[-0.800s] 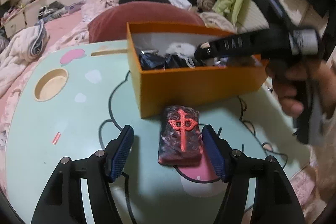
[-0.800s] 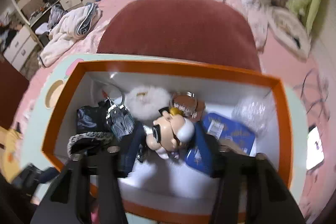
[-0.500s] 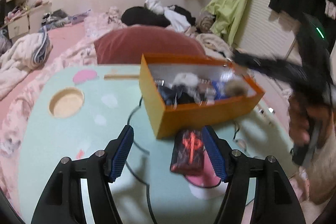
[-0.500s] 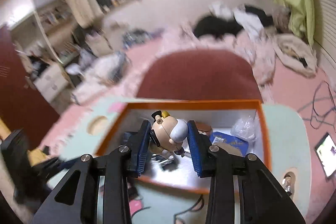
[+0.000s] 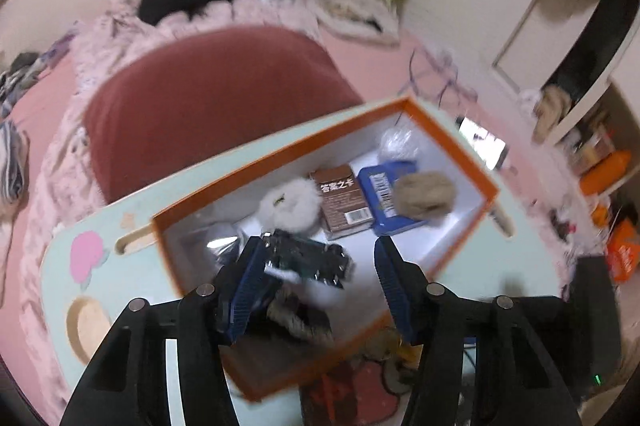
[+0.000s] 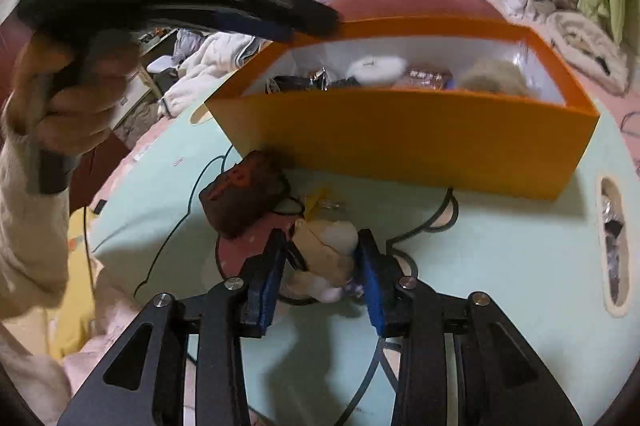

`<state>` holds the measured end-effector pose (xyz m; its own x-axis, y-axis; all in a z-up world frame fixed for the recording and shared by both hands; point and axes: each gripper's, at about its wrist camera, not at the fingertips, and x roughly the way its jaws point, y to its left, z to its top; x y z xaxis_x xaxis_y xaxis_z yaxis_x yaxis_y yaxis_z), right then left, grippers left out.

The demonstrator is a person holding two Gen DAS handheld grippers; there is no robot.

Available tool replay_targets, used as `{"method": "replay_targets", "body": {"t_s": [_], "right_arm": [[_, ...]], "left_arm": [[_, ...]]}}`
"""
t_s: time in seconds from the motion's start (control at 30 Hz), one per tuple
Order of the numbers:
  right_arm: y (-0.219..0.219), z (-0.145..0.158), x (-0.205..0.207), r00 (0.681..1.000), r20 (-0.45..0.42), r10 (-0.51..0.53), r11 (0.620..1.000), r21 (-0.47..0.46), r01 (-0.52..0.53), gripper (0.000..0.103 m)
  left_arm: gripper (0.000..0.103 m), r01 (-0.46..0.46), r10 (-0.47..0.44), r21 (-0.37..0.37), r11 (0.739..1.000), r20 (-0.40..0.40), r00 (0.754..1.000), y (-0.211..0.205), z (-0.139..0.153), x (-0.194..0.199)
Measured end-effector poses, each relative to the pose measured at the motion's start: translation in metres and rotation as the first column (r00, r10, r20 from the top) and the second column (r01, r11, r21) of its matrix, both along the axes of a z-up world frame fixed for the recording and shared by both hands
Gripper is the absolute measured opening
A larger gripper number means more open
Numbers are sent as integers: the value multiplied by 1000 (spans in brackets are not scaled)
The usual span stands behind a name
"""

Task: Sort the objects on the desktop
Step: 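Lift the white figurine out with the right tool while the left tool reaches in, then grasp the black toy car in the box with the left tool and lift it out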

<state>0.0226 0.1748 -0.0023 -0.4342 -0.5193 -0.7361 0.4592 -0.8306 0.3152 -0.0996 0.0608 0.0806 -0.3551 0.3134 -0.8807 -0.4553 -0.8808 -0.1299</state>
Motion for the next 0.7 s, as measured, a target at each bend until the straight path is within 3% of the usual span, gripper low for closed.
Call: {"method": "replay_targets", "body": {"t_s": [0.1, 0.17, 0.3, 0.43, 0.47, 0.53, 0.57, 0.7], "right_arm": [[2, -1, 3, 1000, -13, -12, 1000, 5, 12, 66], [9, -1, 4, 1000, -9, -17, 1000, -17, 17, 66], [16, -3, -1, 1000, 4, -21, 998, -56, 22, 66], [13, -4, -8, 1000, 3, -19, 998, -57, 19, 66], [13, -5, -8, 1000, 3, -19, 998, -57, 19, 66], [12, -5, -9, 1000, 4, -21, 998, -59, 21, 66], [13, -5, -10, 1000, 5, -22, 998, -62, 23, 66], [13, -5, -13, 999, 8, -38, 997, -65, 38, 66]], "left_arm": [[56, 4, 1, -43, 999, 95, 995, 12, -22, -18], [57, 13, -6, -46, 999, 145, 989, 14, -32, -21], [64, 41, -23, -138, 990, 130, 991, 21, -42, -19], [64, 41, -24, -127, 991, 134, 991, 19, -45, -20], [62, 39, -24, -118, 992, 130, 991, 17, -45, -20], [45, 46, -35, -83, 995, 136, 990, 12, -44, -19], [32, 42, -33, -63, 997, 147, 989, 9, -43, -18], [32, 2, 1, -19, 1000, 152, 988, -2, -48, -19]]}}
